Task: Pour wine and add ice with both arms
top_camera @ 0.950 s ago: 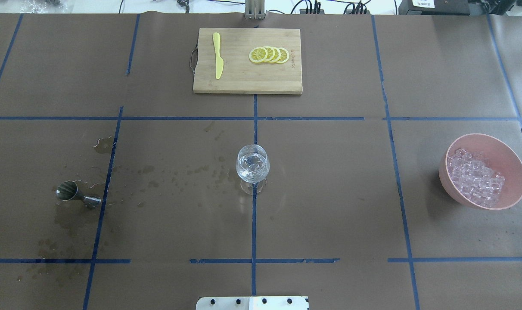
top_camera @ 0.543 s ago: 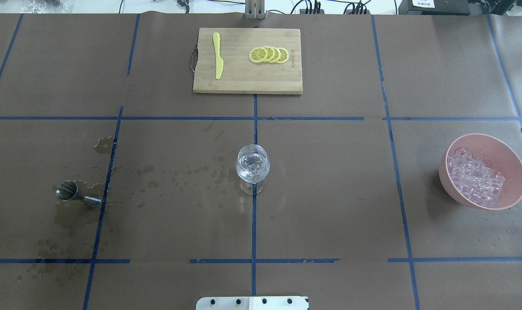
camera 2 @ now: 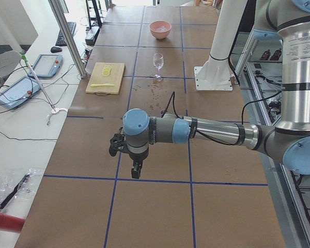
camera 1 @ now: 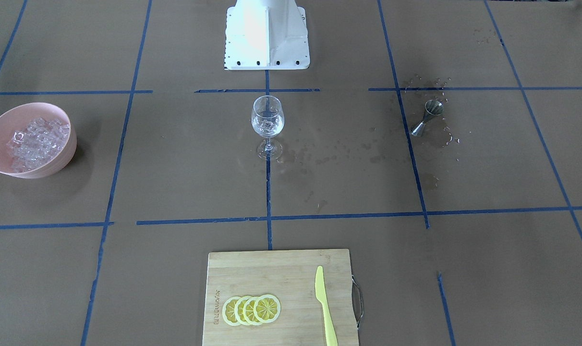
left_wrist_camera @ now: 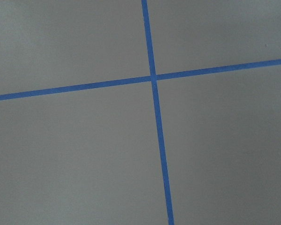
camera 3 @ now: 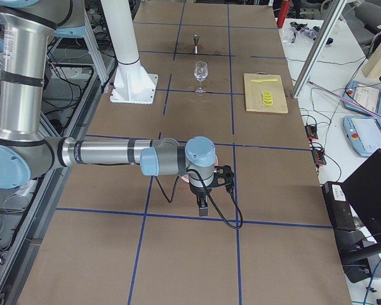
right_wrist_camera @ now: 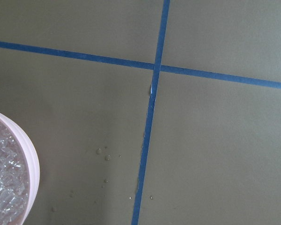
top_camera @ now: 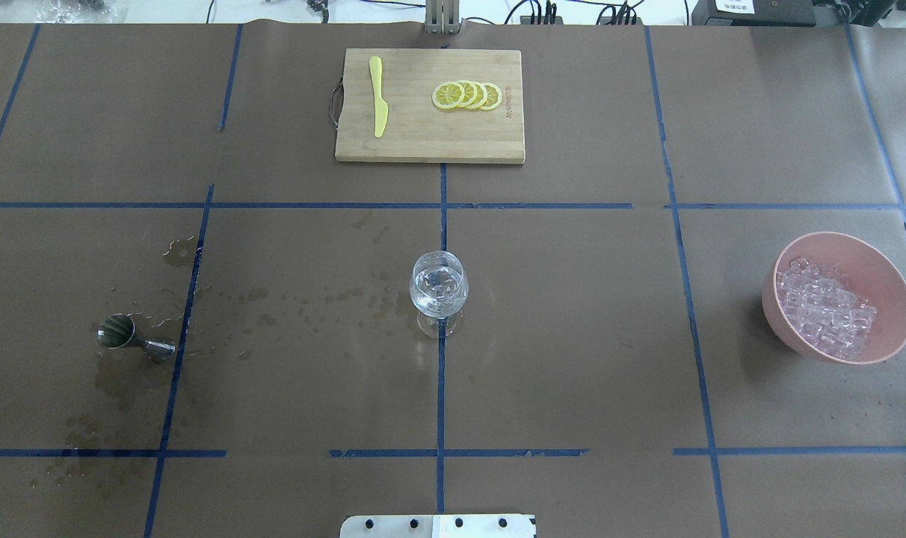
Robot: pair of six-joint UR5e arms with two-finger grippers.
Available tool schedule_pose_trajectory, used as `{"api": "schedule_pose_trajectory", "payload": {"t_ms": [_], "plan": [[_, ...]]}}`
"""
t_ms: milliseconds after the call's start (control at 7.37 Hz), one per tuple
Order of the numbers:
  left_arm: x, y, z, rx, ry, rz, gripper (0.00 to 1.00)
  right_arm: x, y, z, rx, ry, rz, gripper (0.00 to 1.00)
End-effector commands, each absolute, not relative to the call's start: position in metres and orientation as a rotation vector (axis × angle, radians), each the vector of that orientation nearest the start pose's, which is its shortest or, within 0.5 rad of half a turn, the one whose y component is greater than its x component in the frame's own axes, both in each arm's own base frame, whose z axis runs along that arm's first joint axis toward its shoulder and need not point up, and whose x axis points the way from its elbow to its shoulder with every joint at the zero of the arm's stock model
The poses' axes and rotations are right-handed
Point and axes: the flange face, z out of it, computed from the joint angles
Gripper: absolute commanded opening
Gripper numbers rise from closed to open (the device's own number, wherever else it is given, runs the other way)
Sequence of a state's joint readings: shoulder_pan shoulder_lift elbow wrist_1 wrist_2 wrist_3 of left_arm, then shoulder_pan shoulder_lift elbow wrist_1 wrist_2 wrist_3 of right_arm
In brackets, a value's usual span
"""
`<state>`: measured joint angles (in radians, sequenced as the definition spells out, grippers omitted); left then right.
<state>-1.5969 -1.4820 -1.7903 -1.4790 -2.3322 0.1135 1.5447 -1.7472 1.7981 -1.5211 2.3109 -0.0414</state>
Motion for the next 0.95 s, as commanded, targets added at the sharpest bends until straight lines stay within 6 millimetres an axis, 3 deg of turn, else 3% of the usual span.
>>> {"api": "schedule_pose_trajectory", "payload": {"t_ms": [0, 815], "plan": [[-0.0764, -0.4515, 0.6040, 0.087, 0.757, 0.097, 1.00, 0.0549, -0.4251, 0.6243, 0.099, -0.741, -0.099, 1.00], [-0.0768, -0.4524, 0.6020, 0.092, 0.752, 0.099, 1.00, 0.0538, -0.4185, 0.6311, 0.086, -0.758, -0.101, 1.00]]}}
